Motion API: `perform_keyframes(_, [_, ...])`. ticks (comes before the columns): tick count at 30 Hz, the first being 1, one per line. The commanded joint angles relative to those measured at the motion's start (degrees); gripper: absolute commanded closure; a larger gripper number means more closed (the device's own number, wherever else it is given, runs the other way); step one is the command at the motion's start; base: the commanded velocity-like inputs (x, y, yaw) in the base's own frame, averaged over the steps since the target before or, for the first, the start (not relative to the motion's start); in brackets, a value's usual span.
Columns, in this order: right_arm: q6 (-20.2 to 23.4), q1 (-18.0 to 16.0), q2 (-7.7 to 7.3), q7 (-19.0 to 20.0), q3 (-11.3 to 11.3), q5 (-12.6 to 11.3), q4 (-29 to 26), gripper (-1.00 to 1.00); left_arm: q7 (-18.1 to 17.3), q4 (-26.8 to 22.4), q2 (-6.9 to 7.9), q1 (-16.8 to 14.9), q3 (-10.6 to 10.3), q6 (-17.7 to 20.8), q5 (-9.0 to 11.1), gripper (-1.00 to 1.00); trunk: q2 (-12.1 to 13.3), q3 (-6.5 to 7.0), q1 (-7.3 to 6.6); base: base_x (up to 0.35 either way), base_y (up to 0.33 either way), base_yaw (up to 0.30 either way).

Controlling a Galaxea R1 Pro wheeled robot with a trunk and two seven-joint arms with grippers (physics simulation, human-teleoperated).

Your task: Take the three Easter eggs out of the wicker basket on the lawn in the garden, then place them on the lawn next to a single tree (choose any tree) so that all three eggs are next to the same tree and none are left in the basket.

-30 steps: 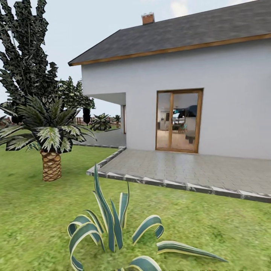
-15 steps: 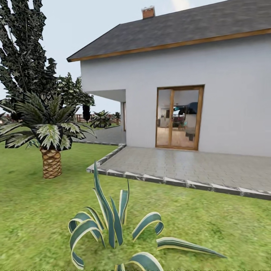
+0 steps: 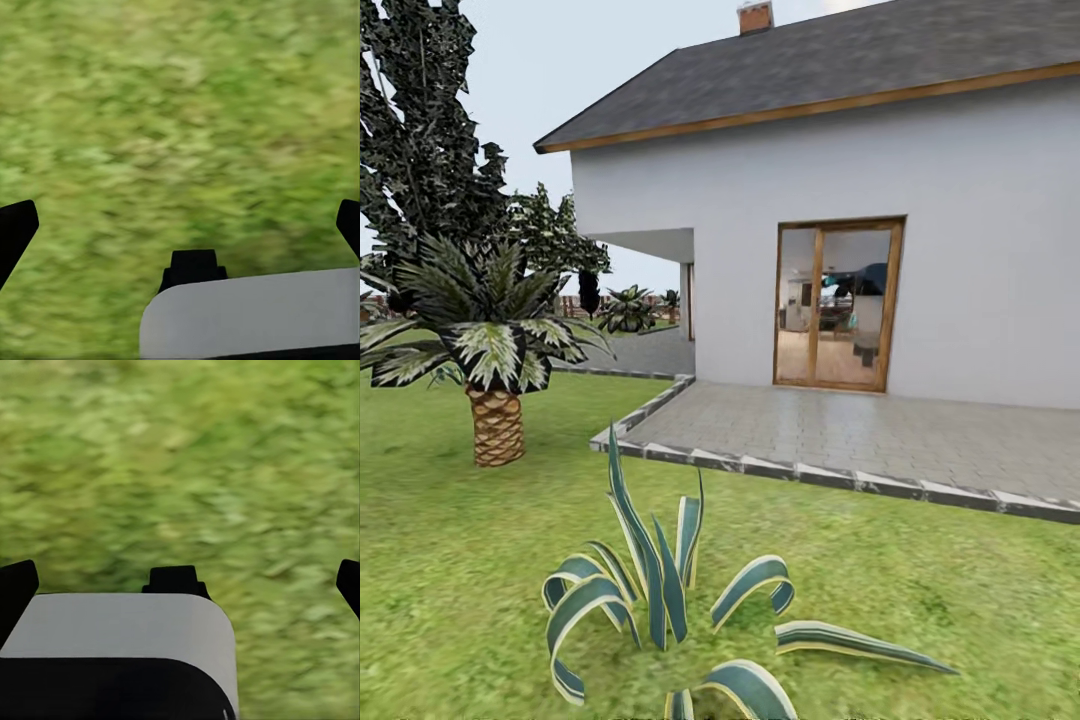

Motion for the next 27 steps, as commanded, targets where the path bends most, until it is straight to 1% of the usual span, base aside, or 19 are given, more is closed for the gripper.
perform_keyframes(1, [-0.21,-0.03,0.01,-0.01,-0.28,0.02,0.04,-1.00,0.06,-0.09,0.02,0.02,-0.08,-0.08,-0.26,-1.00,-0.03,-0.15,0.00,0.000,0.000,0.000])
perform_keyframes(27, [-0.22,-0.03,0.01,-0.01,-0.27,0.02,0.11,-1.00,0.05,-0.09,-0.02,0.02,-0.09,-0.08,-0.31,-1.00,-0.03,-2.58,0.00,0.000,0.000,0.000])
